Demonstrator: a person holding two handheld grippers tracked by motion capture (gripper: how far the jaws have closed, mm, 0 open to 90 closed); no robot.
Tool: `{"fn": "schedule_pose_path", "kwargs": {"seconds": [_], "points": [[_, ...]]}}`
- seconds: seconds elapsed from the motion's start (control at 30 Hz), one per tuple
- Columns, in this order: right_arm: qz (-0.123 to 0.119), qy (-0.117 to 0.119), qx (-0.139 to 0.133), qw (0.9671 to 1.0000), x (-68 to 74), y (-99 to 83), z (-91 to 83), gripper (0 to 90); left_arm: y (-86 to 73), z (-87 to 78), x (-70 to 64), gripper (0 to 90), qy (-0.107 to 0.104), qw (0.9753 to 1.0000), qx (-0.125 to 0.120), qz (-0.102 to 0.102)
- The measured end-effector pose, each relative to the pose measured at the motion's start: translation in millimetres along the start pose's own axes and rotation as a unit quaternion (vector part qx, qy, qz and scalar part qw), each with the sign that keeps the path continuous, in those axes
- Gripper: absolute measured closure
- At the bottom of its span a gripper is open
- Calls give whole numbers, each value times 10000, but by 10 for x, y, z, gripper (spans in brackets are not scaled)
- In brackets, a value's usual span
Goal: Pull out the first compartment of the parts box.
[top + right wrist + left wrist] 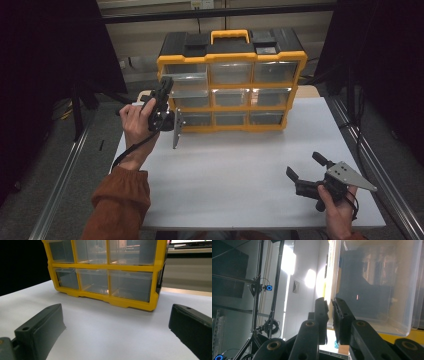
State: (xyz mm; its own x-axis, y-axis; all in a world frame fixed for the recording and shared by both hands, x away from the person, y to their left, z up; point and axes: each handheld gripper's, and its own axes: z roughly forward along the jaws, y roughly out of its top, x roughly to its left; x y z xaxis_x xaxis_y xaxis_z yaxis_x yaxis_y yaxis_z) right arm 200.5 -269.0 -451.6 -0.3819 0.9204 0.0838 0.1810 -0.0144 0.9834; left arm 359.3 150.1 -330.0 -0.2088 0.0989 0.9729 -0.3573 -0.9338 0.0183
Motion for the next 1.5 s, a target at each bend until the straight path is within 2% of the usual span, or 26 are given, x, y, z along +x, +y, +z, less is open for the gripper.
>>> {"fn": "schedule_pose_path", "kwargs": {"seconds": [0.4,0.77,0.9,1.13,1.3,1.5], "points": [[1,4,8,10000,4,0,-2,0,-5,-81,-26,822,168,9998,-132,47],[-28,2,18,10000,7,0,-11,0,4,-156,-20,821,147,9998,-112,24],[-9,-3,10,10000,5,-1,-3,0,-1,-177,-7,823,213,9996,-187,46],[-19,7,15,10000,4,-1,-10,0,-4,-220,0,824,189,9997,-154,2],[-44,17,6,10000,5,3,-12,0,14,-248,16,823,265,9994,-211,-14],[-45,30,1,10000,6,3,-15,0,19,-284,26,825,227,9996,-167,-2]]}}
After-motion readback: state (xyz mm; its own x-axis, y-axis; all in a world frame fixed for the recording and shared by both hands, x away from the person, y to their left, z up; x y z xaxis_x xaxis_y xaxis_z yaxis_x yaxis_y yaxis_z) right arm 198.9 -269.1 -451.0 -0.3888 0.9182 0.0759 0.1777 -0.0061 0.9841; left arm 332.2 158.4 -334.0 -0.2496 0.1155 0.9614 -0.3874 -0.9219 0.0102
